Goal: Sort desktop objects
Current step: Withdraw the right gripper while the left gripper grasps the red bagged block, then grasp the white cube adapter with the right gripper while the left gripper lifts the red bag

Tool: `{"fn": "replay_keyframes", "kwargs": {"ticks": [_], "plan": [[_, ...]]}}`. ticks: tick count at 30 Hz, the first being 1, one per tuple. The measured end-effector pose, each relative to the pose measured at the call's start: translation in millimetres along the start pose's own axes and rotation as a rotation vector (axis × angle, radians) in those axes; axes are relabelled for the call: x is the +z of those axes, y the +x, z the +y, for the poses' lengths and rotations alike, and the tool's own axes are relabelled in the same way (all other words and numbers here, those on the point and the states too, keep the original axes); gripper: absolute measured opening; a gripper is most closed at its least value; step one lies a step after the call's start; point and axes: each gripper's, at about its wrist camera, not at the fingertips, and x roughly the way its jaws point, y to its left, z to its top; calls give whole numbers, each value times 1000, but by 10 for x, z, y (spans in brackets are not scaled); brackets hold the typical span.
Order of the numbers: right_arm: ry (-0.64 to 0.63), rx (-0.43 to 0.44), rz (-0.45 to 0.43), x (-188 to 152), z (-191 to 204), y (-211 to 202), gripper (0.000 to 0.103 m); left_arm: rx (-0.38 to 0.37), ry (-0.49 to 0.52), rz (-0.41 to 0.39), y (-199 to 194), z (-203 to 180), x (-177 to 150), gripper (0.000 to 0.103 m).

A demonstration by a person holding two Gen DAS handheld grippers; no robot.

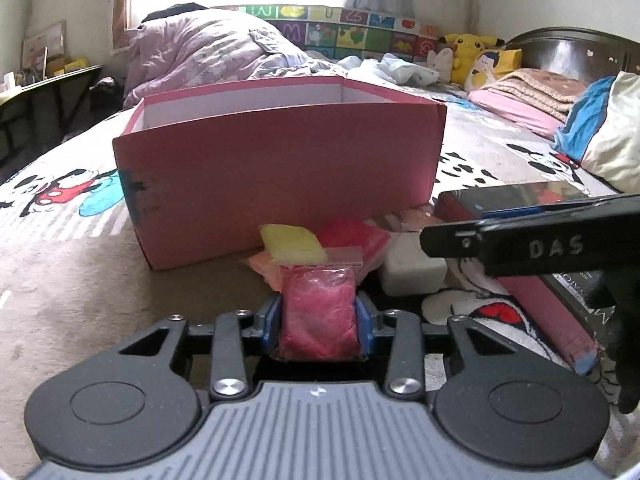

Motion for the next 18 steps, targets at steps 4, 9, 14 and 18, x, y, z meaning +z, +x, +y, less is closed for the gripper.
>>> {"fn": "replay_keyframes", "kwargs": {"ticks": [4,9,14,18], "plan": [[-18,1,3,-17,14,-5,69,-2,-6,-9,-47,16,21,36],[-41,15,9,-84,39,-26,69,12,-8,-23,-109,24,32,36],[-67,39,30,-151,149,17,69,36,-24,-37,-130,74,41,36],[-79,15,40,-152,234,144,68,46,-47,-48,-158,154,65,36]]}}
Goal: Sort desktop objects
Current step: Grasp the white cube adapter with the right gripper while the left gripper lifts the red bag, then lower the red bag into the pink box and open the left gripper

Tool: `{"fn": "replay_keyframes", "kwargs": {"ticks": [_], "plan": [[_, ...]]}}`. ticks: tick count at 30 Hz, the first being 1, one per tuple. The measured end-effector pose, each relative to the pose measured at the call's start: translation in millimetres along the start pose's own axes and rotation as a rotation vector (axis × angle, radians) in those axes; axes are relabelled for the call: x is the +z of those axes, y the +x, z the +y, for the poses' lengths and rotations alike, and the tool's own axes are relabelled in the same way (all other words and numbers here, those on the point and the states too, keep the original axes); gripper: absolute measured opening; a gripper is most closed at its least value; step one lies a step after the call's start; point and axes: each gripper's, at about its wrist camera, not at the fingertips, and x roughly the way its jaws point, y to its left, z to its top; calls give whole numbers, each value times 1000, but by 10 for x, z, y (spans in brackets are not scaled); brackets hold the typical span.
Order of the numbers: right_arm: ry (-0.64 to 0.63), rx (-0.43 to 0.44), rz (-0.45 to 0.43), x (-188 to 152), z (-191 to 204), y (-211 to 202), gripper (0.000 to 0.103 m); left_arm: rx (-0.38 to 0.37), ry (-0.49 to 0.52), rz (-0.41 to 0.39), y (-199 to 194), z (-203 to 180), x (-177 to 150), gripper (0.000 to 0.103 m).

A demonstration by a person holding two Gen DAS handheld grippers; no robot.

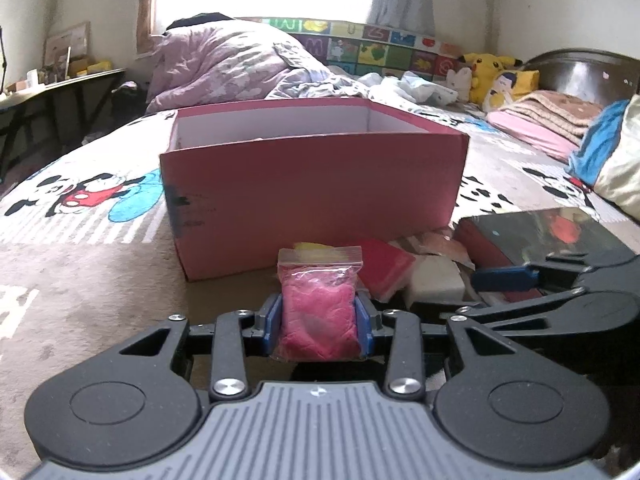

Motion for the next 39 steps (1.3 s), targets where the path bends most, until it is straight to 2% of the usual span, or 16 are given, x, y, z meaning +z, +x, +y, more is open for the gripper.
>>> {"fn": "replay_keyframes", "kwargs": {"ticks": [6,9,10,11,14,19,26,31,39], "plan": [[-7,-62,12,51,67,179,68,7,-30,-25,-67,116,52,36],[-2,-91,-10,48,82,238,66,3,-41,-29,-79,152,60,36],[-2,-95,-16,45,81,250,62,2,-44,-30,-84,162,64,36],[0,-94,-22,41,71,256,53,-1,-46,-31,-89,170,68,36],[28,-41,-24,17,-10,210,52,-3,-50,-41,-121,182,80,36],[-30,8,7,-113,6,-39,53,-2,-47,-61,-177,180,95,36],[-123,74,40,-396,117,-349,52,35,-39,-82,-309,172,110,36],[-139,90,3,-496,111,-379,52,77,-32,-82,-448,170,121,36],[-104,169,-63,-556,44,-360,53,123,-21,-46,-497,76,198,36]]}}
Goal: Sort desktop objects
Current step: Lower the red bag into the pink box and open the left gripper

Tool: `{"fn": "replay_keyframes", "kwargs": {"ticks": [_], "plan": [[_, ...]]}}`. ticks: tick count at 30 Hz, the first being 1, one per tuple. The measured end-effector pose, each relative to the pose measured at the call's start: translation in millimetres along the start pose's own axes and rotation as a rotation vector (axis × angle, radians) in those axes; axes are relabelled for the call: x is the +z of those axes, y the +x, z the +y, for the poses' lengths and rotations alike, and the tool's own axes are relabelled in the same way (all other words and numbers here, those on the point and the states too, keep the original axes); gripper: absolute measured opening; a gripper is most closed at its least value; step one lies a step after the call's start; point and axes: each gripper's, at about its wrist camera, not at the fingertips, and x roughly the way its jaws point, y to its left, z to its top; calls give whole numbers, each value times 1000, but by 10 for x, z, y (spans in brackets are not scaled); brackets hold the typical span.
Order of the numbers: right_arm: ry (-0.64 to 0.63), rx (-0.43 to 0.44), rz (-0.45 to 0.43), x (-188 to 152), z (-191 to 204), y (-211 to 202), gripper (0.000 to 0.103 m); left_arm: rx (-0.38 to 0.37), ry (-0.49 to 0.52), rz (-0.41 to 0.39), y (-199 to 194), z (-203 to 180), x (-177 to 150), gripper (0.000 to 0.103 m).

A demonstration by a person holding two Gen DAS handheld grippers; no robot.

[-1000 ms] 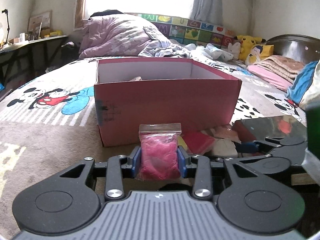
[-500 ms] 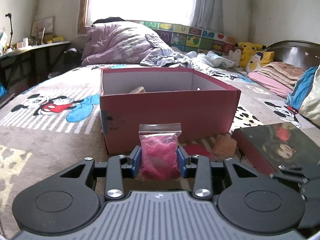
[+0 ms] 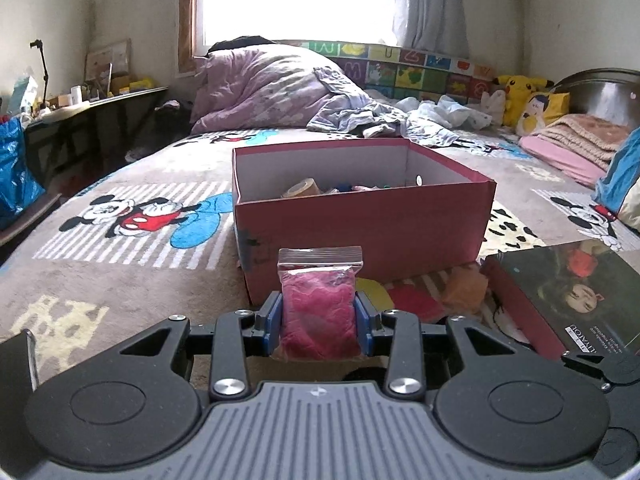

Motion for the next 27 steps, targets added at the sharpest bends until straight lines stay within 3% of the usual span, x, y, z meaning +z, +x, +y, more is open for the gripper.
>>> {"fn": "replay_keyframes", "kwargs": {"ticks": [3,5,7,16,21,24,27], "plan": [[-1,11,3,3,3,25,57,2,-12,16,-29,-23,38,36],[-41,27,32,11,61,71,74,0,-19,26,-39,-36,76,36],[-73,21,52,17,111,106,78,-1,-16,32,-42,-62,140,36],[-52,45,53,13,85,110,82,-6,58,36,77,-177,616,36],[-39,70,47,16,58,98,85,-19,37,56,267,-121,911,36],[-27,68,35,17,47,85,83,-13,31,69,425,-84,1092,36],[-6,61,21,18,17,70,74,10,43,80,607,-69,1245,36]]}}
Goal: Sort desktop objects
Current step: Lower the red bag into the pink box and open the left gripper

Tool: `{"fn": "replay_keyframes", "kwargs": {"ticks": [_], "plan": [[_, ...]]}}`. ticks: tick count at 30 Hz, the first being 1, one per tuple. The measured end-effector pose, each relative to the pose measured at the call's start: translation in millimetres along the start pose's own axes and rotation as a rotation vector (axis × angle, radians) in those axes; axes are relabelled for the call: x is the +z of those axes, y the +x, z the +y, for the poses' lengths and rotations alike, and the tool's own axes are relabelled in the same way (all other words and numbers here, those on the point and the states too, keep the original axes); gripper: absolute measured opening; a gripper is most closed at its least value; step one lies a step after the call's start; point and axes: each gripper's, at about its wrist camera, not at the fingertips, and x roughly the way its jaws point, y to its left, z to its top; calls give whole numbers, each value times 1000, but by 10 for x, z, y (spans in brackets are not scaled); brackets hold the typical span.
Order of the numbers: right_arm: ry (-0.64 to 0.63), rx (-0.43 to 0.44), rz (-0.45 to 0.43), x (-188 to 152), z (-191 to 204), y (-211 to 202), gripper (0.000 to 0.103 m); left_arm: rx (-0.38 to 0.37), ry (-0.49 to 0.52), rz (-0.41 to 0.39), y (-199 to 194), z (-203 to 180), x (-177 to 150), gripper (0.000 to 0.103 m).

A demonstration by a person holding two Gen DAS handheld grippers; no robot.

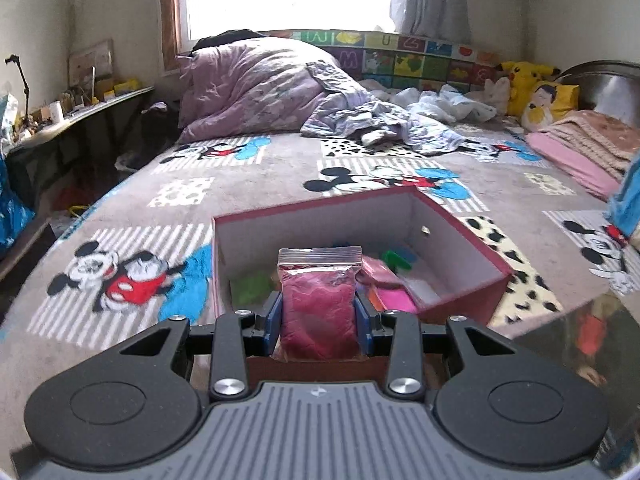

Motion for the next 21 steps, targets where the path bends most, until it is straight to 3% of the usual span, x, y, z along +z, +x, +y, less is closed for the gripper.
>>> {"fn": "replay_keyframes", "kwargs": {"ticks": [8,21], "plan": [[33,-18,-28,-10,-47,-13,57,56,29,38,400,-17,190,36],[30,-36,-33,-5,-53,6,53,102,48,111,824,2,167,36]]}}
